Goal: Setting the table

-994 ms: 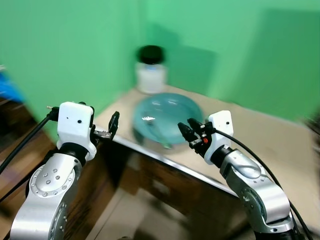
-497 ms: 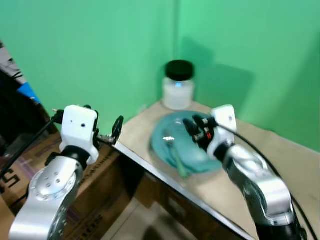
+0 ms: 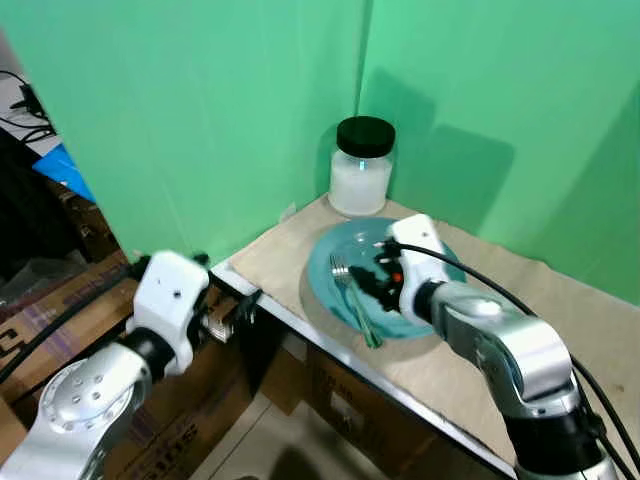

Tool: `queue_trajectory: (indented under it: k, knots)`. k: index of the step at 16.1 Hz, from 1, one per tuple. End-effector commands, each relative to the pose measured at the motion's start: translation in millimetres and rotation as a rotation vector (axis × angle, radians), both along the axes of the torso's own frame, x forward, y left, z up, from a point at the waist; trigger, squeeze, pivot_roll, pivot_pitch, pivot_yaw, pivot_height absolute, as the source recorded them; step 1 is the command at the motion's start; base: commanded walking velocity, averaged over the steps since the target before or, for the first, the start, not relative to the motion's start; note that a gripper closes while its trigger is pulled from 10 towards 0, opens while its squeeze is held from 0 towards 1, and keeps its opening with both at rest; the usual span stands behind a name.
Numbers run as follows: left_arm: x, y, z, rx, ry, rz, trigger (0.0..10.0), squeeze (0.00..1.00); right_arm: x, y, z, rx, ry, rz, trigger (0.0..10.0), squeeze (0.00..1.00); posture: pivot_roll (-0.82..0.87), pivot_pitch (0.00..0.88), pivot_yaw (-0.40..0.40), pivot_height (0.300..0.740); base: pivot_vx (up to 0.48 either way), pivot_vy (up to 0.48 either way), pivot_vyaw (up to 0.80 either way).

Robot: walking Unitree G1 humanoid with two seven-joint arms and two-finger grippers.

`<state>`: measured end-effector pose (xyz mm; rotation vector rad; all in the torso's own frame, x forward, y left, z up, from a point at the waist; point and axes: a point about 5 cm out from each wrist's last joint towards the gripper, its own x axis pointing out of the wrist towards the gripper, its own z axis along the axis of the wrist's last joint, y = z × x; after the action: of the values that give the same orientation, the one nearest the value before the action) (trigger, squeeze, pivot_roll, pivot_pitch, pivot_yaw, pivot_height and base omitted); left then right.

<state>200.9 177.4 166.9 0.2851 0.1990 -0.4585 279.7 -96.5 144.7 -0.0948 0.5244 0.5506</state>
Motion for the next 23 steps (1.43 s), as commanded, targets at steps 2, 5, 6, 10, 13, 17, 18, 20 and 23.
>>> queue_trajectory:
  k: [2, 5, 6, 10, 13, 17, 18, 20, 23]
  knots:
    - [-7.3, 4.1, 0, 0.033, 0.027, -0.078, 10.0, 0.00, -0.7, 7.1, -1, -0.046, 0.094, 0.022, 10.0, 1.00, -0.01, 0.001, -0.019, 0.740, 0.000, 0.000, 0.00]
    - [-13.1, 10.1, 0, 0.032, 0.051, -0.128, 10.0, 0.00, 10.1, 24.1, 7, -0.036, 0.131, 0.021, 10.0, 1.00, -0.03, 0.021, -0.023, 0.740, 0.000, 0.000, 0.00]
    - [-14.7, 12.0, -1, 0.042, 0.060, -0.141, 10.0, 0.00, 13.4, 29.3, 8, -0.033, 0.133, 0.019, 10.0, 1.00, -0.03, 0.029, -0.026, 0.740, 0.000, 0.000, 0.00]
    - [-21.3, 10.9, -1, 0.025, 0.085, -0.191, 10.0, 0.00, 16.8, 44.0, 1, -0.109, 0.205, 0.035, 10.0, 0.00, -0.04, 0.056, -0.036, 0.740, 0.000, 0.000, 0.00]
    - [-26.0, 8.5, -1, 0.012, 0.101, -0.217, 10.0, 0.00, 16.2, 42.3, -5, -0.136, 0.255, 0.021, 6.3, 0.00, -0.03, 0.057, -0.041, 0.740, 0.000, 0.000, 0.00]
    - [-26.3, 10.9, -2, 0.011, 0.104, -0.230, 10.0, 0.00, 17.6, 41.2, -10, -0.128, 0.297, 0.015, 0.0, 0.00, -0.03, 0.045, -0.035, 0.740, 0.000, 0.000, 0.00]
    - [-26.5, 10.4, -2, 0.008, 0.106, -0.235, 10.0, 0.00, 18.0, 41.1, -10, -0.128, 0.298, 0.014, 0.0, 0.00, -0.04, 0.041, -0.034, 0.740, 0.000, 0.000, 0.00]
    - [-28.2, 8.7, -4, -0.003, 0.132, -0.273, 10.0, 0.00, 19.3, 41.4, -10, -0.126, 0.299, 0.015, 0.0, 0.00, -0.04, 0.036, -0.036, 0.740, 0.000, 0.000, 0.00]
    - [-29.8, 7.8, -5, -0.004, 0.136, -0.280, 10.0, 0.00, 21.4, 40.4, -11, -0.131, 0.296, 0.019, 0.0, 0.00, -0.04, 0.033, -0.044, 0.740, 0.000, 0.000, 0.00]
